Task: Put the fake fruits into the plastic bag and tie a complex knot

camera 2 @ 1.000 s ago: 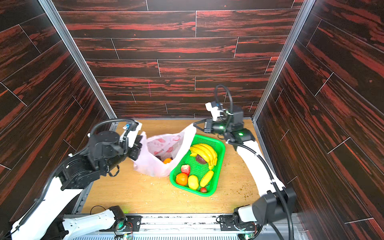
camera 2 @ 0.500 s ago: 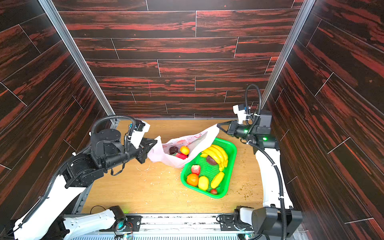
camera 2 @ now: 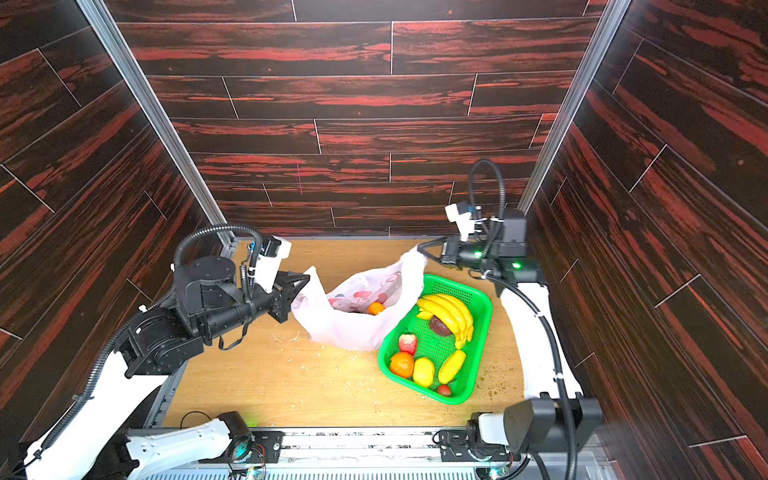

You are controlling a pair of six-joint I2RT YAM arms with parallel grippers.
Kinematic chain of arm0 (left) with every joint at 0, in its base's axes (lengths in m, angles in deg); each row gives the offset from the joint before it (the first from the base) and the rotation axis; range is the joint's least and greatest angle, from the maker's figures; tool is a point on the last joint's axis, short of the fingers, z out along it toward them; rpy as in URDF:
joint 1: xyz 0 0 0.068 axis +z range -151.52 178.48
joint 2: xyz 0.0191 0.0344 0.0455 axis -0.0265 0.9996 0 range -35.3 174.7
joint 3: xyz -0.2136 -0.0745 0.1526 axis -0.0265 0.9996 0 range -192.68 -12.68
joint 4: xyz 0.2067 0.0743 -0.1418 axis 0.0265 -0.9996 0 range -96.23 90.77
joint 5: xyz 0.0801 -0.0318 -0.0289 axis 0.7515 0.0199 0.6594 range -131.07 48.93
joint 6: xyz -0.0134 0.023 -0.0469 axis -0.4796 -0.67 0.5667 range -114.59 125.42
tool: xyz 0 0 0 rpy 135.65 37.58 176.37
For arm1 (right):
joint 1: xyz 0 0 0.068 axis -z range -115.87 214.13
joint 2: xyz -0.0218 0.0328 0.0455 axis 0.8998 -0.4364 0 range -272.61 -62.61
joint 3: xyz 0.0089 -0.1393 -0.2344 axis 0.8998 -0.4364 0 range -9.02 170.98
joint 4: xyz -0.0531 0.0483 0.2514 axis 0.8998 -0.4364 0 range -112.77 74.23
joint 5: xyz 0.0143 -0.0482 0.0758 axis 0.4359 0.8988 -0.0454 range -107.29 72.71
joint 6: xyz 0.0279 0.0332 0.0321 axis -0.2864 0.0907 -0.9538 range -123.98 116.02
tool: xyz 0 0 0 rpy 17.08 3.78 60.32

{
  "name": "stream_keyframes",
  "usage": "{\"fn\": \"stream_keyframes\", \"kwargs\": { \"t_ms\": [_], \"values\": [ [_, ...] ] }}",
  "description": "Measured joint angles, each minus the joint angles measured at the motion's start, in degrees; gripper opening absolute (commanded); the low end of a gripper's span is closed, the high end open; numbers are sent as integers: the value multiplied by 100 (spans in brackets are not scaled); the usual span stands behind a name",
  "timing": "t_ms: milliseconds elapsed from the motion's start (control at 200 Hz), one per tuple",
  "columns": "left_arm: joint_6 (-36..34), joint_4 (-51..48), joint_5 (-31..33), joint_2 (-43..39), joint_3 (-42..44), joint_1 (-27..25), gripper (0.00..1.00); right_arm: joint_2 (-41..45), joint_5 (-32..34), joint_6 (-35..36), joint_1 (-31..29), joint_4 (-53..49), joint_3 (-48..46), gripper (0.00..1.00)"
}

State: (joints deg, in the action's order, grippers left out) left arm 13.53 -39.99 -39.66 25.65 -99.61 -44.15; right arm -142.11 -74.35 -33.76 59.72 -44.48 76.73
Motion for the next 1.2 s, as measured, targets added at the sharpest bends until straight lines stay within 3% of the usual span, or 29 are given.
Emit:
{"fn": "stream_keyframes", "kwargs": {
  "t_ms": [135, 311, 526, 757, 897, 1197],
  "values": [
    [122, 26, -367, 136, -28, 315, 0, -15, 208, 94, 33, -42, 96, 58],
    [332, 68, -1115, 234, -28, 861, 0, 249, 809, 407, 361, -85, 345, 73],
    [466, 173, -1862, 363, -28, 1119, 0, 896, 1506, 1043, 234, -160, 675, 73],
    [479, 190, -2785, 522, -28, 1539, 0, 903, 1722, 2031, -1838, -138, 734, 73],
    [455, 282, -3368, 573, -31, 1749, 0, 603, 1751, 2677, -2796, 66, 551, 73],
    [363, 485, -4245, 610, -33, 1869, 0, -308, 1449, 3467, -3458, 796, 214, 74]
  ]
}}
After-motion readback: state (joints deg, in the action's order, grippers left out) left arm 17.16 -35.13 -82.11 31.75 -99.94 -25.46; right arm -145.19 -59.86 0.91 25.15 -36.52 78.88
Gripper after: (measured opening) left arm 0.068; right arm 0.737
